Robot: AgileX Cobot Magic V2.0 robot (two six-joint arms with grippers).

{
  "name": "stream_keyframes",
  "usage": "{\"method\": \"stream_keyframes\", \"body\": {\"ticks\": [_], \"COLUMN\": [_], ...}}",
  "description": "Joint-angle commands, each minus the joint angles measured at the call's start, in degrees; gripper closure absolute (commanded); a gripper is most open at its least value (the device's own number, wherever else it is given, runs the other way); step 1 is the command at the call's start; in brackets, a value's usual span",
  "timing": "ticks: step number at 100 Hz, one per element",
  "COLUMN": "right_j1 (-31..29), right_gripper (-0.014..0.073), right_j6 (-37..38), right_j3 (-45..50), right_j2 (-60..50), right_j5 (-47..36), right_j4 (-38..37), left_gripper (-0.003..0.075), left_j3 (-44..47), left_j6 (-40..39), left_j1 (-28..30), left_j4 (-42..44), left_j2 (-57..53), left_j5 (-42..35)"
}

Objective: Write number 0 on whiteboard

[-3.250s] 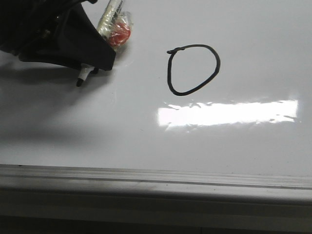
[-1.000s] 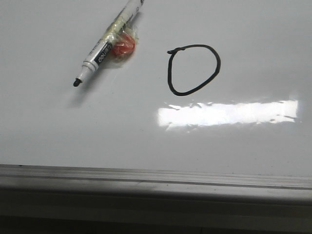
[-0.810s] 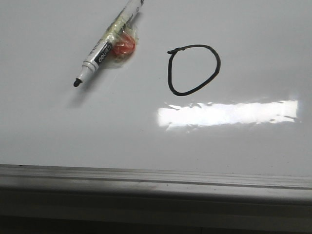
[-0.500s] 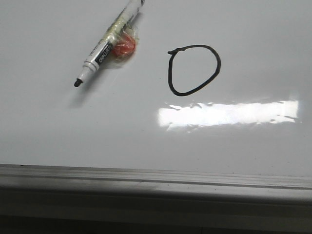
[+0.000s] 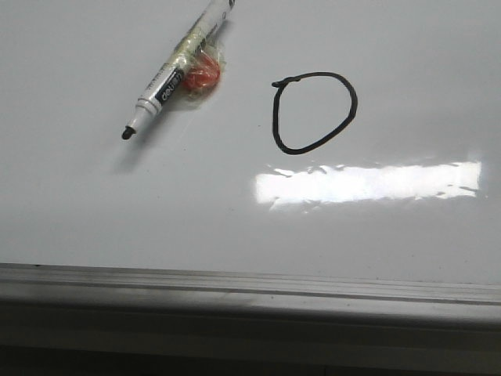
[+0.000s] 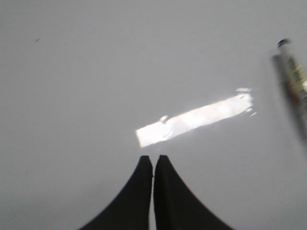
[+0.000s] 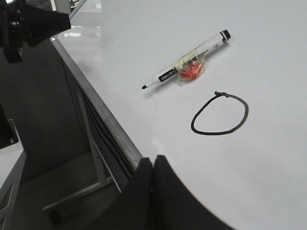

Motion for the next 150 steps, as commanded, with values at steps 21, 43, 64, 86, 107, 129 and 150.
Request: {"method": "stream_keyframes", "body": {"ticks": [21,43,64,86,107,129,150], "right_j1": [-0.43,-0.43,-0.43,-0.43,-0.43,-0.43,-3.18], "right_gripper": [0.0651,0.0651,0.0651,0.0651,0.0651,0.0651,0.0651], "right_j6": [-0.79,-0.79,-0.79,-0.79,-0.79,-0.79,-0.79], "right_j3": [-1.36,-1.36,-1.36,-1.36,-1.36,-1.25,4.75], "right_j2": [0.88,0.88,0.88,0.88,0.88,0.88,0.24], "right_j5": [-3.92,-3.92,-3.92,-3.92,-3.92,-3.92,-13.98], "right_j4": [1.16,1.16,1.16,1.16,1.16,1.16,-4.33], "left_gripper": [0.074,0.074,0.074,0.074,0.074,0.074,0.074], "left_j3": [6.42,6.42,6.42,6.42,6.42,6.42,6.42], "left_j6": [-5.09,-11.48,-14.66,-14.66,-14.66,-14.66,-14.66], "left_j1": [8.61,8.97,8.97,8.97,8.97,8.97,8.97], "left_j4": [1.57,2.63,2.63,2.53,2.53,2.53,2.53], "left_j2": [-4.57,-4.57,-4.57,-4.57,-4.57,-4.57,-4.57], "left_j5": [4.16,10.59,10.59,10.59,10.59,10.59,10.59]}}
